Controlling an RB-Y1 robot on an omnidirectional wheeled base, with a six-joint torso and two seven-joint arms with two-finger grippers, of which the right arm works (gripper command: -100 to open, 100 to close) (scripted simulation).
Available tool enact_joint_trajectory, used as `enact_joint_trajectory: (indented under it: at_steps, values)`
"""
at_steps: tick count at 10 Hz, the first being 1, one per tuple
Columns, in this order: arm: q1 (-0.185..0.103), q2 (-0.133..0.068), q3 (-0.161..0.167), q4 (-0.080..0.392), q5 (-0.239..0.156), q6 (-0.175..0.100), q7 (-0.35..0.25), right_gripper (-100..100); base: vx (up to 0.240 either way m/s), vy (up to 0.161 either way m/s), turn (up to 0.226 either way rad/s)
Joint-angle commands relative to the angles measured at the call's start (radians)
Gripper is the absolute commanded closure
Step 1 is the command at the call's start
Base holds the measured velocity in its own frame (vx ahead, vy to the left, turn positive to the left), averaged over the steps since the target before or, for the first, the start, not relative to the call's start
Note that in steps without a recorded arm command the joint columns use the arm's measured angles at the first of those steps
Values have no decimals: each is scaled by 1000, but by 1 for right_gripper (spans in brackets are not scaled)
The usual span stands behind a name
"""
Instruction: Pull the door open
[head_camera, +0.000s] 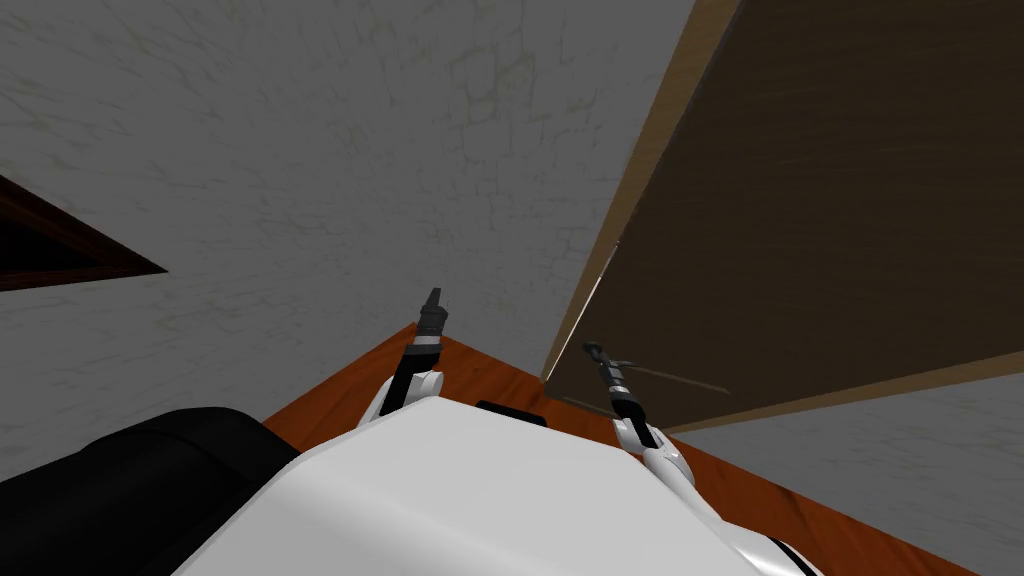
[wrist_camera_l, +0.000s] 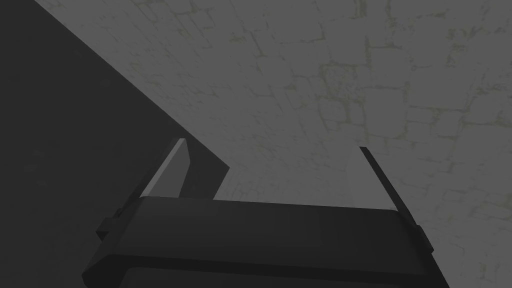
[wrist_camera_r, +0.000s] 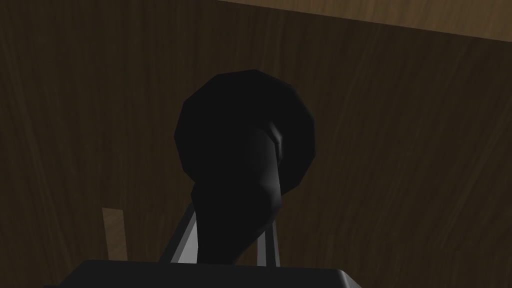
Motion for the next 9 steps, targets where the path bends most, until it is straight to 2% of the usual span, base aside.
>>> enact_joint_trajectory:
  at_steps: [1, 4, 5, 6, 9]
  values:
    - [4, -11, 16, -2, 10, -15, -19, 100, -195, -79, 85]
    - [18, -33, 47, -11, 28, -37, -56, 100, -215, -93, 94]
    - [13, -26, 44, -3, 25, -34, -50, 100, -100, -23, 25]
    - [30, -40, 59, -3, 34, -63, -71, 100, -120, -27, 113]
    - [51, -61, 75, -5, 44, -100, -96, 100, -173, -57, 85]
